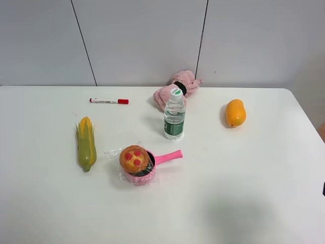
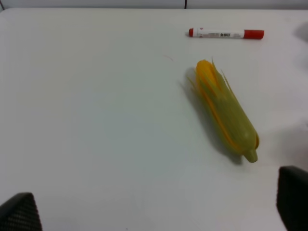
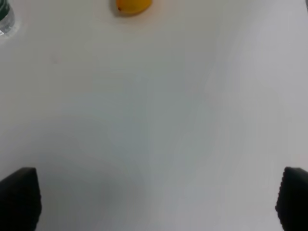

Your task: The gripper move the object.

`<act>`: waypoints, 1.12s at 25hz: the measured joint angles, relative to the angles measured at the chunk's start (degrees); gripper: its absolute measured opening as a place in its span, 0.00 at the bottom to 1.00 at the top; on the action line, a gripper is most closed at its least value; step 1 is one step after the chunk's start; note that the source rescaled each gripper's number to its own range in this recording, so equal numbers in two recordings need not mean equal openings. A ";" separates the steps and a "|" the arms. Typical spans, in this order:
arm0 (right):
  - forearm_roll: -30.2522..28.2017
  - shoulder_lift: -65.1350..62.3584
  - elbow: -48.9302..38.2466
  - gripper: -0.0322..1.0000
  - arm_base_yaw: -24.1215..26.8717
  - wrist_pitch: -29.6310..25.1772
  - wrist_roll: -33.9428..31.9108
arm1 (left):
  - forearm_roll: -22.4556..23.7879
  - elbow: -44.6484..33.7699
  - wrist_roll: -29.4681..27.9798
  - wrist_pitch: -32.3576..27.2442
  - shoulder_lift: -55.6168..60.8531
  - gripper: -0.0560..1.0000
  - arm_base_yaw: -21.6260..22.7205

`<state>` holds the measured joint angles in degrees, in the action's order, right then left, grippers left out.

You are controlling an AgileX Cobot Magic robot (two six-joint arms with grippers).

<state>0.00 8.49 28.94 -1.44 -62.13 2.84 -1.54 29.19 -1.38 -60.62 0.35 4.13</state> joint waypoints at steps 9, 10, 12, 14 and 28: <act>0.00 0.00 -0.56 1.00 0.00 1.28 0.00 | 0.00 0.00 0.00 0.00 0.00 1.00 0.00; 0.00 -0.18 -0.56 1.00 0.00 1.29 0.00 | 0.00 0.00 0.00 0.00 0.00 1.00 0.00; 0.00 -1.49 -0.56 1.00 0.00 1.34 0.00 | 0.00 0.00 0.00 0.00 0.00 1.00 0.00; 0.00 -4.19 -0.56 1.00 0.00 1.34 0.00 | 0.00 0.00 0.00 0.00 0.00 1.00 0.00; -1.38 -8.63 -0.56 1.00 -0.45 1.34 -1.97 | 0.00 0.00 0.00 0.00 0.00 1.00 0.00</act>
<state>-1.38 -0.14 28.38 -1.90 -60.79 0.87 -1.54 29.19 -1.38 -60.62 0.35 4.13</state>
